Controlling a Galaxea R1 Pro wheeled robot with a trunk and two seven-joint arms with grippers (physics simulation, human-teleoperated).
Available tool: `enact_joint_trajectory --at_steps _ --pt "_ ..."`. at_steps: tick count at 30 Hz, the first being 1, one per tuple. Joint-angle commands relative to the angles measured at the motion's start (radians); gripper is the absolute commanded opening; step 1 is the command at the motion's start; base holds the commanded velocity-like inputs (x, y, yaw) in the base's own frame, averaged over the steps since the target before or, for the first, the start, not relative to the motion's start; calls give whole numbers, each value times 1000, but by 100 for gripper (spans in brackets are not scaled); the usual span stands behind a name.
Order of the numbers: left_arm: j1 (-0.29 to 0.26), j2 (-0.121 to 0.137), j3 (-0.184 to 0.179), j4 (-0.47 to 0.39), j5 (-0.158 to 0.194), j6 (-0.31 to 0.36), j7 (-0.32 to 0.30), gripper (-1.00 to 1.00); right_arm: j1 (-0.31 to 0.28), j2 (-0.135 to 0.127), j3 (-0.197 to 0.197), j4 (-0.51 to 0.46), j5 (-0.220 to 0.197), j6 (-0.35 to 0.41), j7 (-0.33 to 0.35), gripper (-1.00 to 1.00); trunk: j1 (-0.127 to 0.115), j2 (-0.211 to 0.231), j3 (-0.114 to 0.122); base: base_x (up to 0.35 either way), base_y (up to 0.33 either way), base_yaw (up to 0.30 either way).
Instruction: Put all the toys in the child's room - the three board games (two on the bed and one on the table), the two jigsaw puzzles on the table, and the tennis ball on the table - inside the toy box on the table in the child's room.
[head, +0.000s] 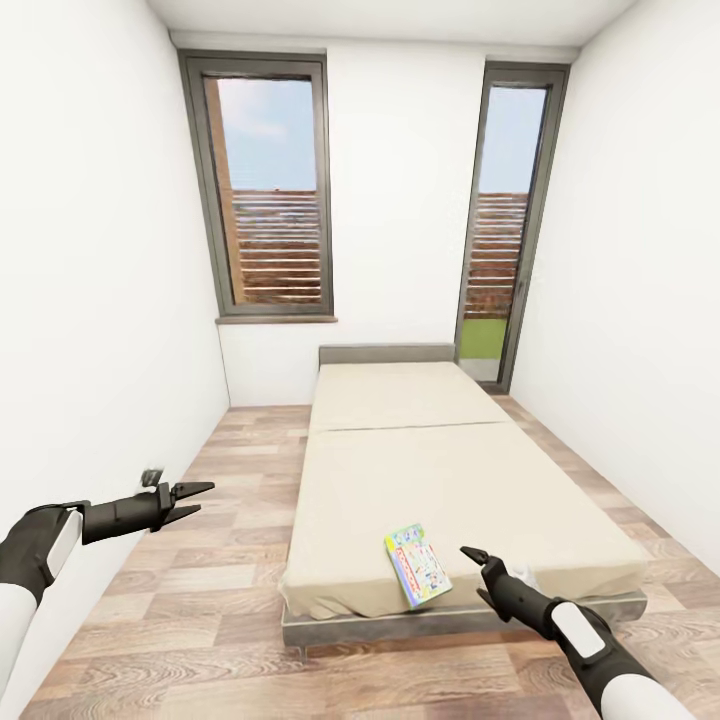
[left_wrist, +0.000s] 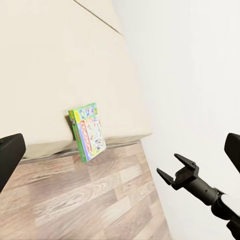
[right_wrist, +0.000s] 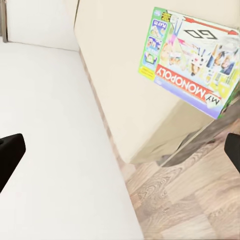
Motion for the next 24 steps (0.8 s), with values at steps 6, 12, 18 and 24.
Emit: enact_joint_trajectory --at_steps 6,12,18,24 --pt "-1 1 2 0 3 21 -3 100 -1 1 -61 6 -53 76 0 100 23 -43 -20 0 0 0" --pt "-1 2 2 0 3 46 -32 100 -1 0 -83 7 -68 101 4 100 46 -85 -39 0 0 0" --pt "-1 -4 0 -1 1 58 -82 100 -1 0 -90 7 -73 105 9 100 69 -127 -58 0 0 0" --pt "-1 -1 0 -1 1 60 -100 100 -2 0 -92 7 -73 103 12 100 92 -169 -76 0 0 0"
